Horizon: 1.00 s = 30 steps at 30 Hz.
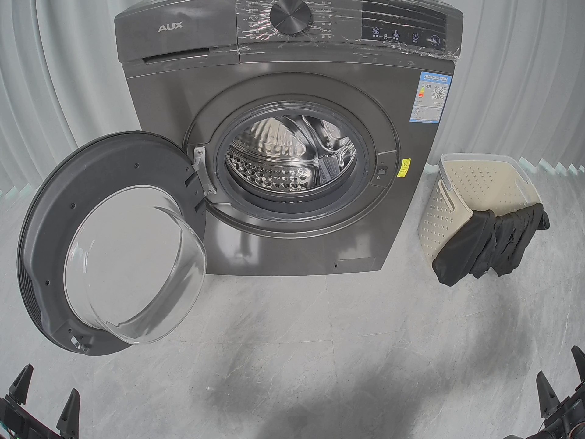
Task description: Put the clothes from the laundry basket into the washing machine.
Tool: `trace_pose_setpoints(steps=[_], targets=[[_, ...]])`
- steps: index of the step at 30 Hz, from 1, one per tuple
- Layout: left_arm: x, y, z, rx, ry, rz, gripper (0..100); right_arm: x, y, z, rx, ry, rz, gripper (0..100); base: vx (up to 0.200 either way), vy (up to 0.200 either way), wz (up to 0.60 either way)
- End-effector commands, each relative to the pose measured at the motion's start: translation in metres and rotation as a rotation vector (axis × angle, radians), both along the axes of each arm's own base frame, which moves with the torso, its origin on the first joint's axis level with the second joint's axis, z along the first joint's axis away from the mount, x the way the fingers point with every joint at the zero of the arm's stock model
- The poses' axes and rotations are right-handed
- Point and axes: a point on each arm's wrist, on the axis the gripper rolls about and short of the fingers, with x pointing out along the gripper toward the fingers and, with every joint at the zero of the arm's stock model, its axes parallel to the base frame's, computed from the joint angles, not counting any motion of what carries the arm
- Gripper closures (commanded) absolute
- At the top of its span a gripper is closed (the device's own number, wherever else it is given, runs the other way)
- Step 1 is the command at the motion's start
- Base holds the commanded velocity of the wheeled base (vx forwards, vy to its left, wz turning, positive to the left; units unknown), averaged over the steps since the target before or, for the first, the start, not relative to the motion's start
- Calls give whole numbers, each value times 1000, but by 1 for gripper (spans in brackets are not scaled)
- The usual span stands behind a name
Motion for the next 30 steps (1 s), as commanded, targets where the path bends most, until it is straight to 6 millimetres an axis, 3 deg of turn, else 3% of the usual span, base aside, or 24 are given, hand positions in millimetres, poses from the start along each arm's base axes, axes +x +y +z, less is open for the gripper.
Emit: trace_pose_setpoints(steps=[1,30], targets=[[0,0,-5,-3,1,0,0,0,0,-3,11,-10,-6,0,0,0,0],[0,0,-5,-26,-2,3,0,0,0,-3,9,-12,-4,0,0,-200,0]])
